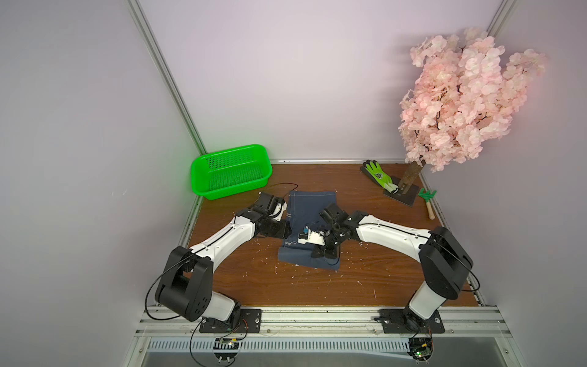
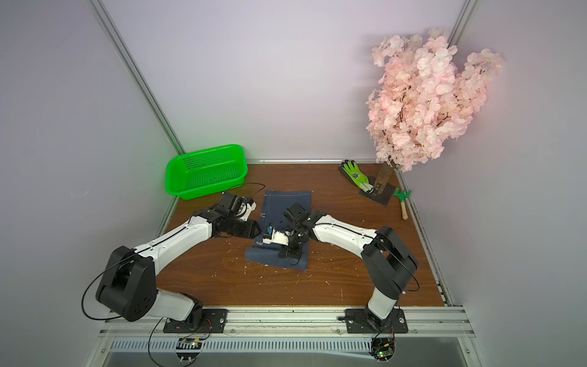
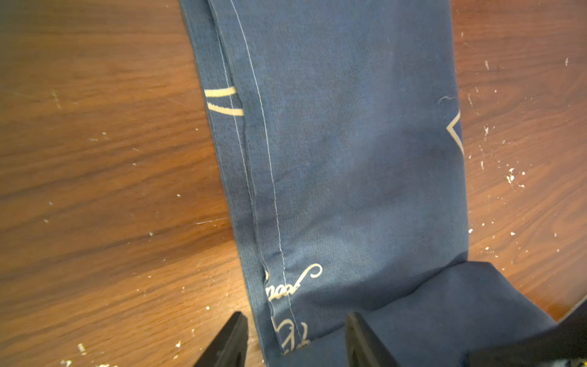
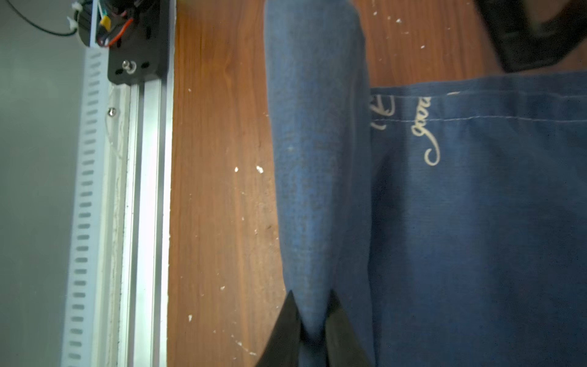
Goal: Roll up the pillowcase
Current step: Roll the pillowcase at the center of the board.
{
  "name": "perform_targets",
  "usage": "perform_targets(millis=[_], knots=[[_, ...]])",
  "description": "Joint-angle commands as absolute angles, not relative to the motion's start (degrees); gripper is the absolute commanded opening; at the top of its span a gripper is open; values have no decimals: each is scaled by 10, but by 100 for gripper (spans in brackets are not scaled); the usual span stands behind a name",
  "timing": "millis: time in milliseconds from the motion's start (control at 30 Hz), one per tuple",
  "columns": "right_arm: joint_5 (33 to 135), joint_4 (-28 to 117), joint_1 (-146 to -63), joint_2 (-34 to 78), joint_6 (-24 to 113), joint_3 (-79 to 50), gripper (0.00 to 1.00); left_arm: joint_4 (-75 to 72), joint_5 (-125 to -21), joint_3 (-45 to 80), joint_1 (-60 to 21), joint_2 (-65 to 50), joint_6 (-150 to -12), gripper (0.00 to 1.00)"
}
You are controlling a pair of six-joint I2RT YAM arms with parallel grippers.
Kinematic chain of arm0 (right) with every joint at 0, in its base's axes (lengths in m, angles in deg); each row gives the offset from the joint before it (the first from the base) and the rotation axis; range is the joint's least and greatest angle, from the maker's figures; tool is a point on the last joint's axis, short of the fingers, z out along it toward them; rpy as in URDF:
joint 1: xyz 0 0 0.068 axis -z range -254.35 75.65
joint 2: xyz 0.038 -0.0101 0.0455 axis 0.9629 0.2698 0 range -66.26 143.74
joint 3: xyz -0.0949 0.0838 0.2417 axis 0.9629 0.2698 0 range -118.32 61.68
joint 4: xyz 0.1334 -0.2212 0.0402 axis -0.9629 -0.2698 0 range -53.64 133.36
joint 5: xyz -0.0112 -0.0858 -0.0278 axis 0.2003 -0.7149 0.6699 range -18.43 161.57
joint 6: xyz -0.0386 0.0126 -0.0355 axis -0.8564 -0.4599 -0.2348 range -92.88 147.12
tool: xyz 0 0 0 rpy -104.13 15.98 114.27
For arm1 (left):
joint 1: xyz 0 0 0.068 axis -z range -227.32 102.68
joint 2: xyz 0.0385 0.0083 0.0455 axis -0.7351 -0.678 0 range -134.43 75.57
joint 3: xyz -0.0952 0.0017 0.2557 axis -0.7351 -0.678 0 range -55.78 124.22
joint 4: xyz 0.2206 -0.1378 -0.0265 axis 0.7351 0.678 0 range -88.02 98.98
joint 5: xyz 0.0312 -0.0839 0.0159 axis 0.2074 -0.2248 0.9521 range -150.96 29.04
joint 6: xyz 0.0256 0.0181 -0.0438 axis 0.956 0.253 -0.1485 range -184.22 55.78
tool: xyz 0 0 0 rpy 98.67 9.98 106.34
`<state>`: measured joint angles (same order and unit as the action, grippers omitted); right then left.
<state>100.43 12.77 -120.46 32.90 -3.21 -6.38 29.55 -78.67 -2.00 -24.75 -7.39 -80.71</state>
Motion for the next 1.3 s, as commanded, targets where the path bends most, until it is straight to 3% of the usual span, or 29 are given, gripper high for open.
perform_targets(millis=[0,267,433,633,1100,1267], knots=[[1034,70,-1191,353,-61,-110,19,321,-779,-3,-256,-55,-800,54],[1004,96,-1160,382,-61,-123,20,351,-775,-16,-258,-8,-801,54],[963,178,-1153,369,-33,-94,26,350,-797,-57,-258,29,-822,54],[916,235,-1147,374,-18,-83,27,232,-860,-152,-258,63,-878,54],[814,283,-1147,313,-3,-20,37,209,-809,-115,-261,-88,-806,52],[767,294,-1147,256,14,24,45,199,-803,-116,-263,-119,-802,50]])
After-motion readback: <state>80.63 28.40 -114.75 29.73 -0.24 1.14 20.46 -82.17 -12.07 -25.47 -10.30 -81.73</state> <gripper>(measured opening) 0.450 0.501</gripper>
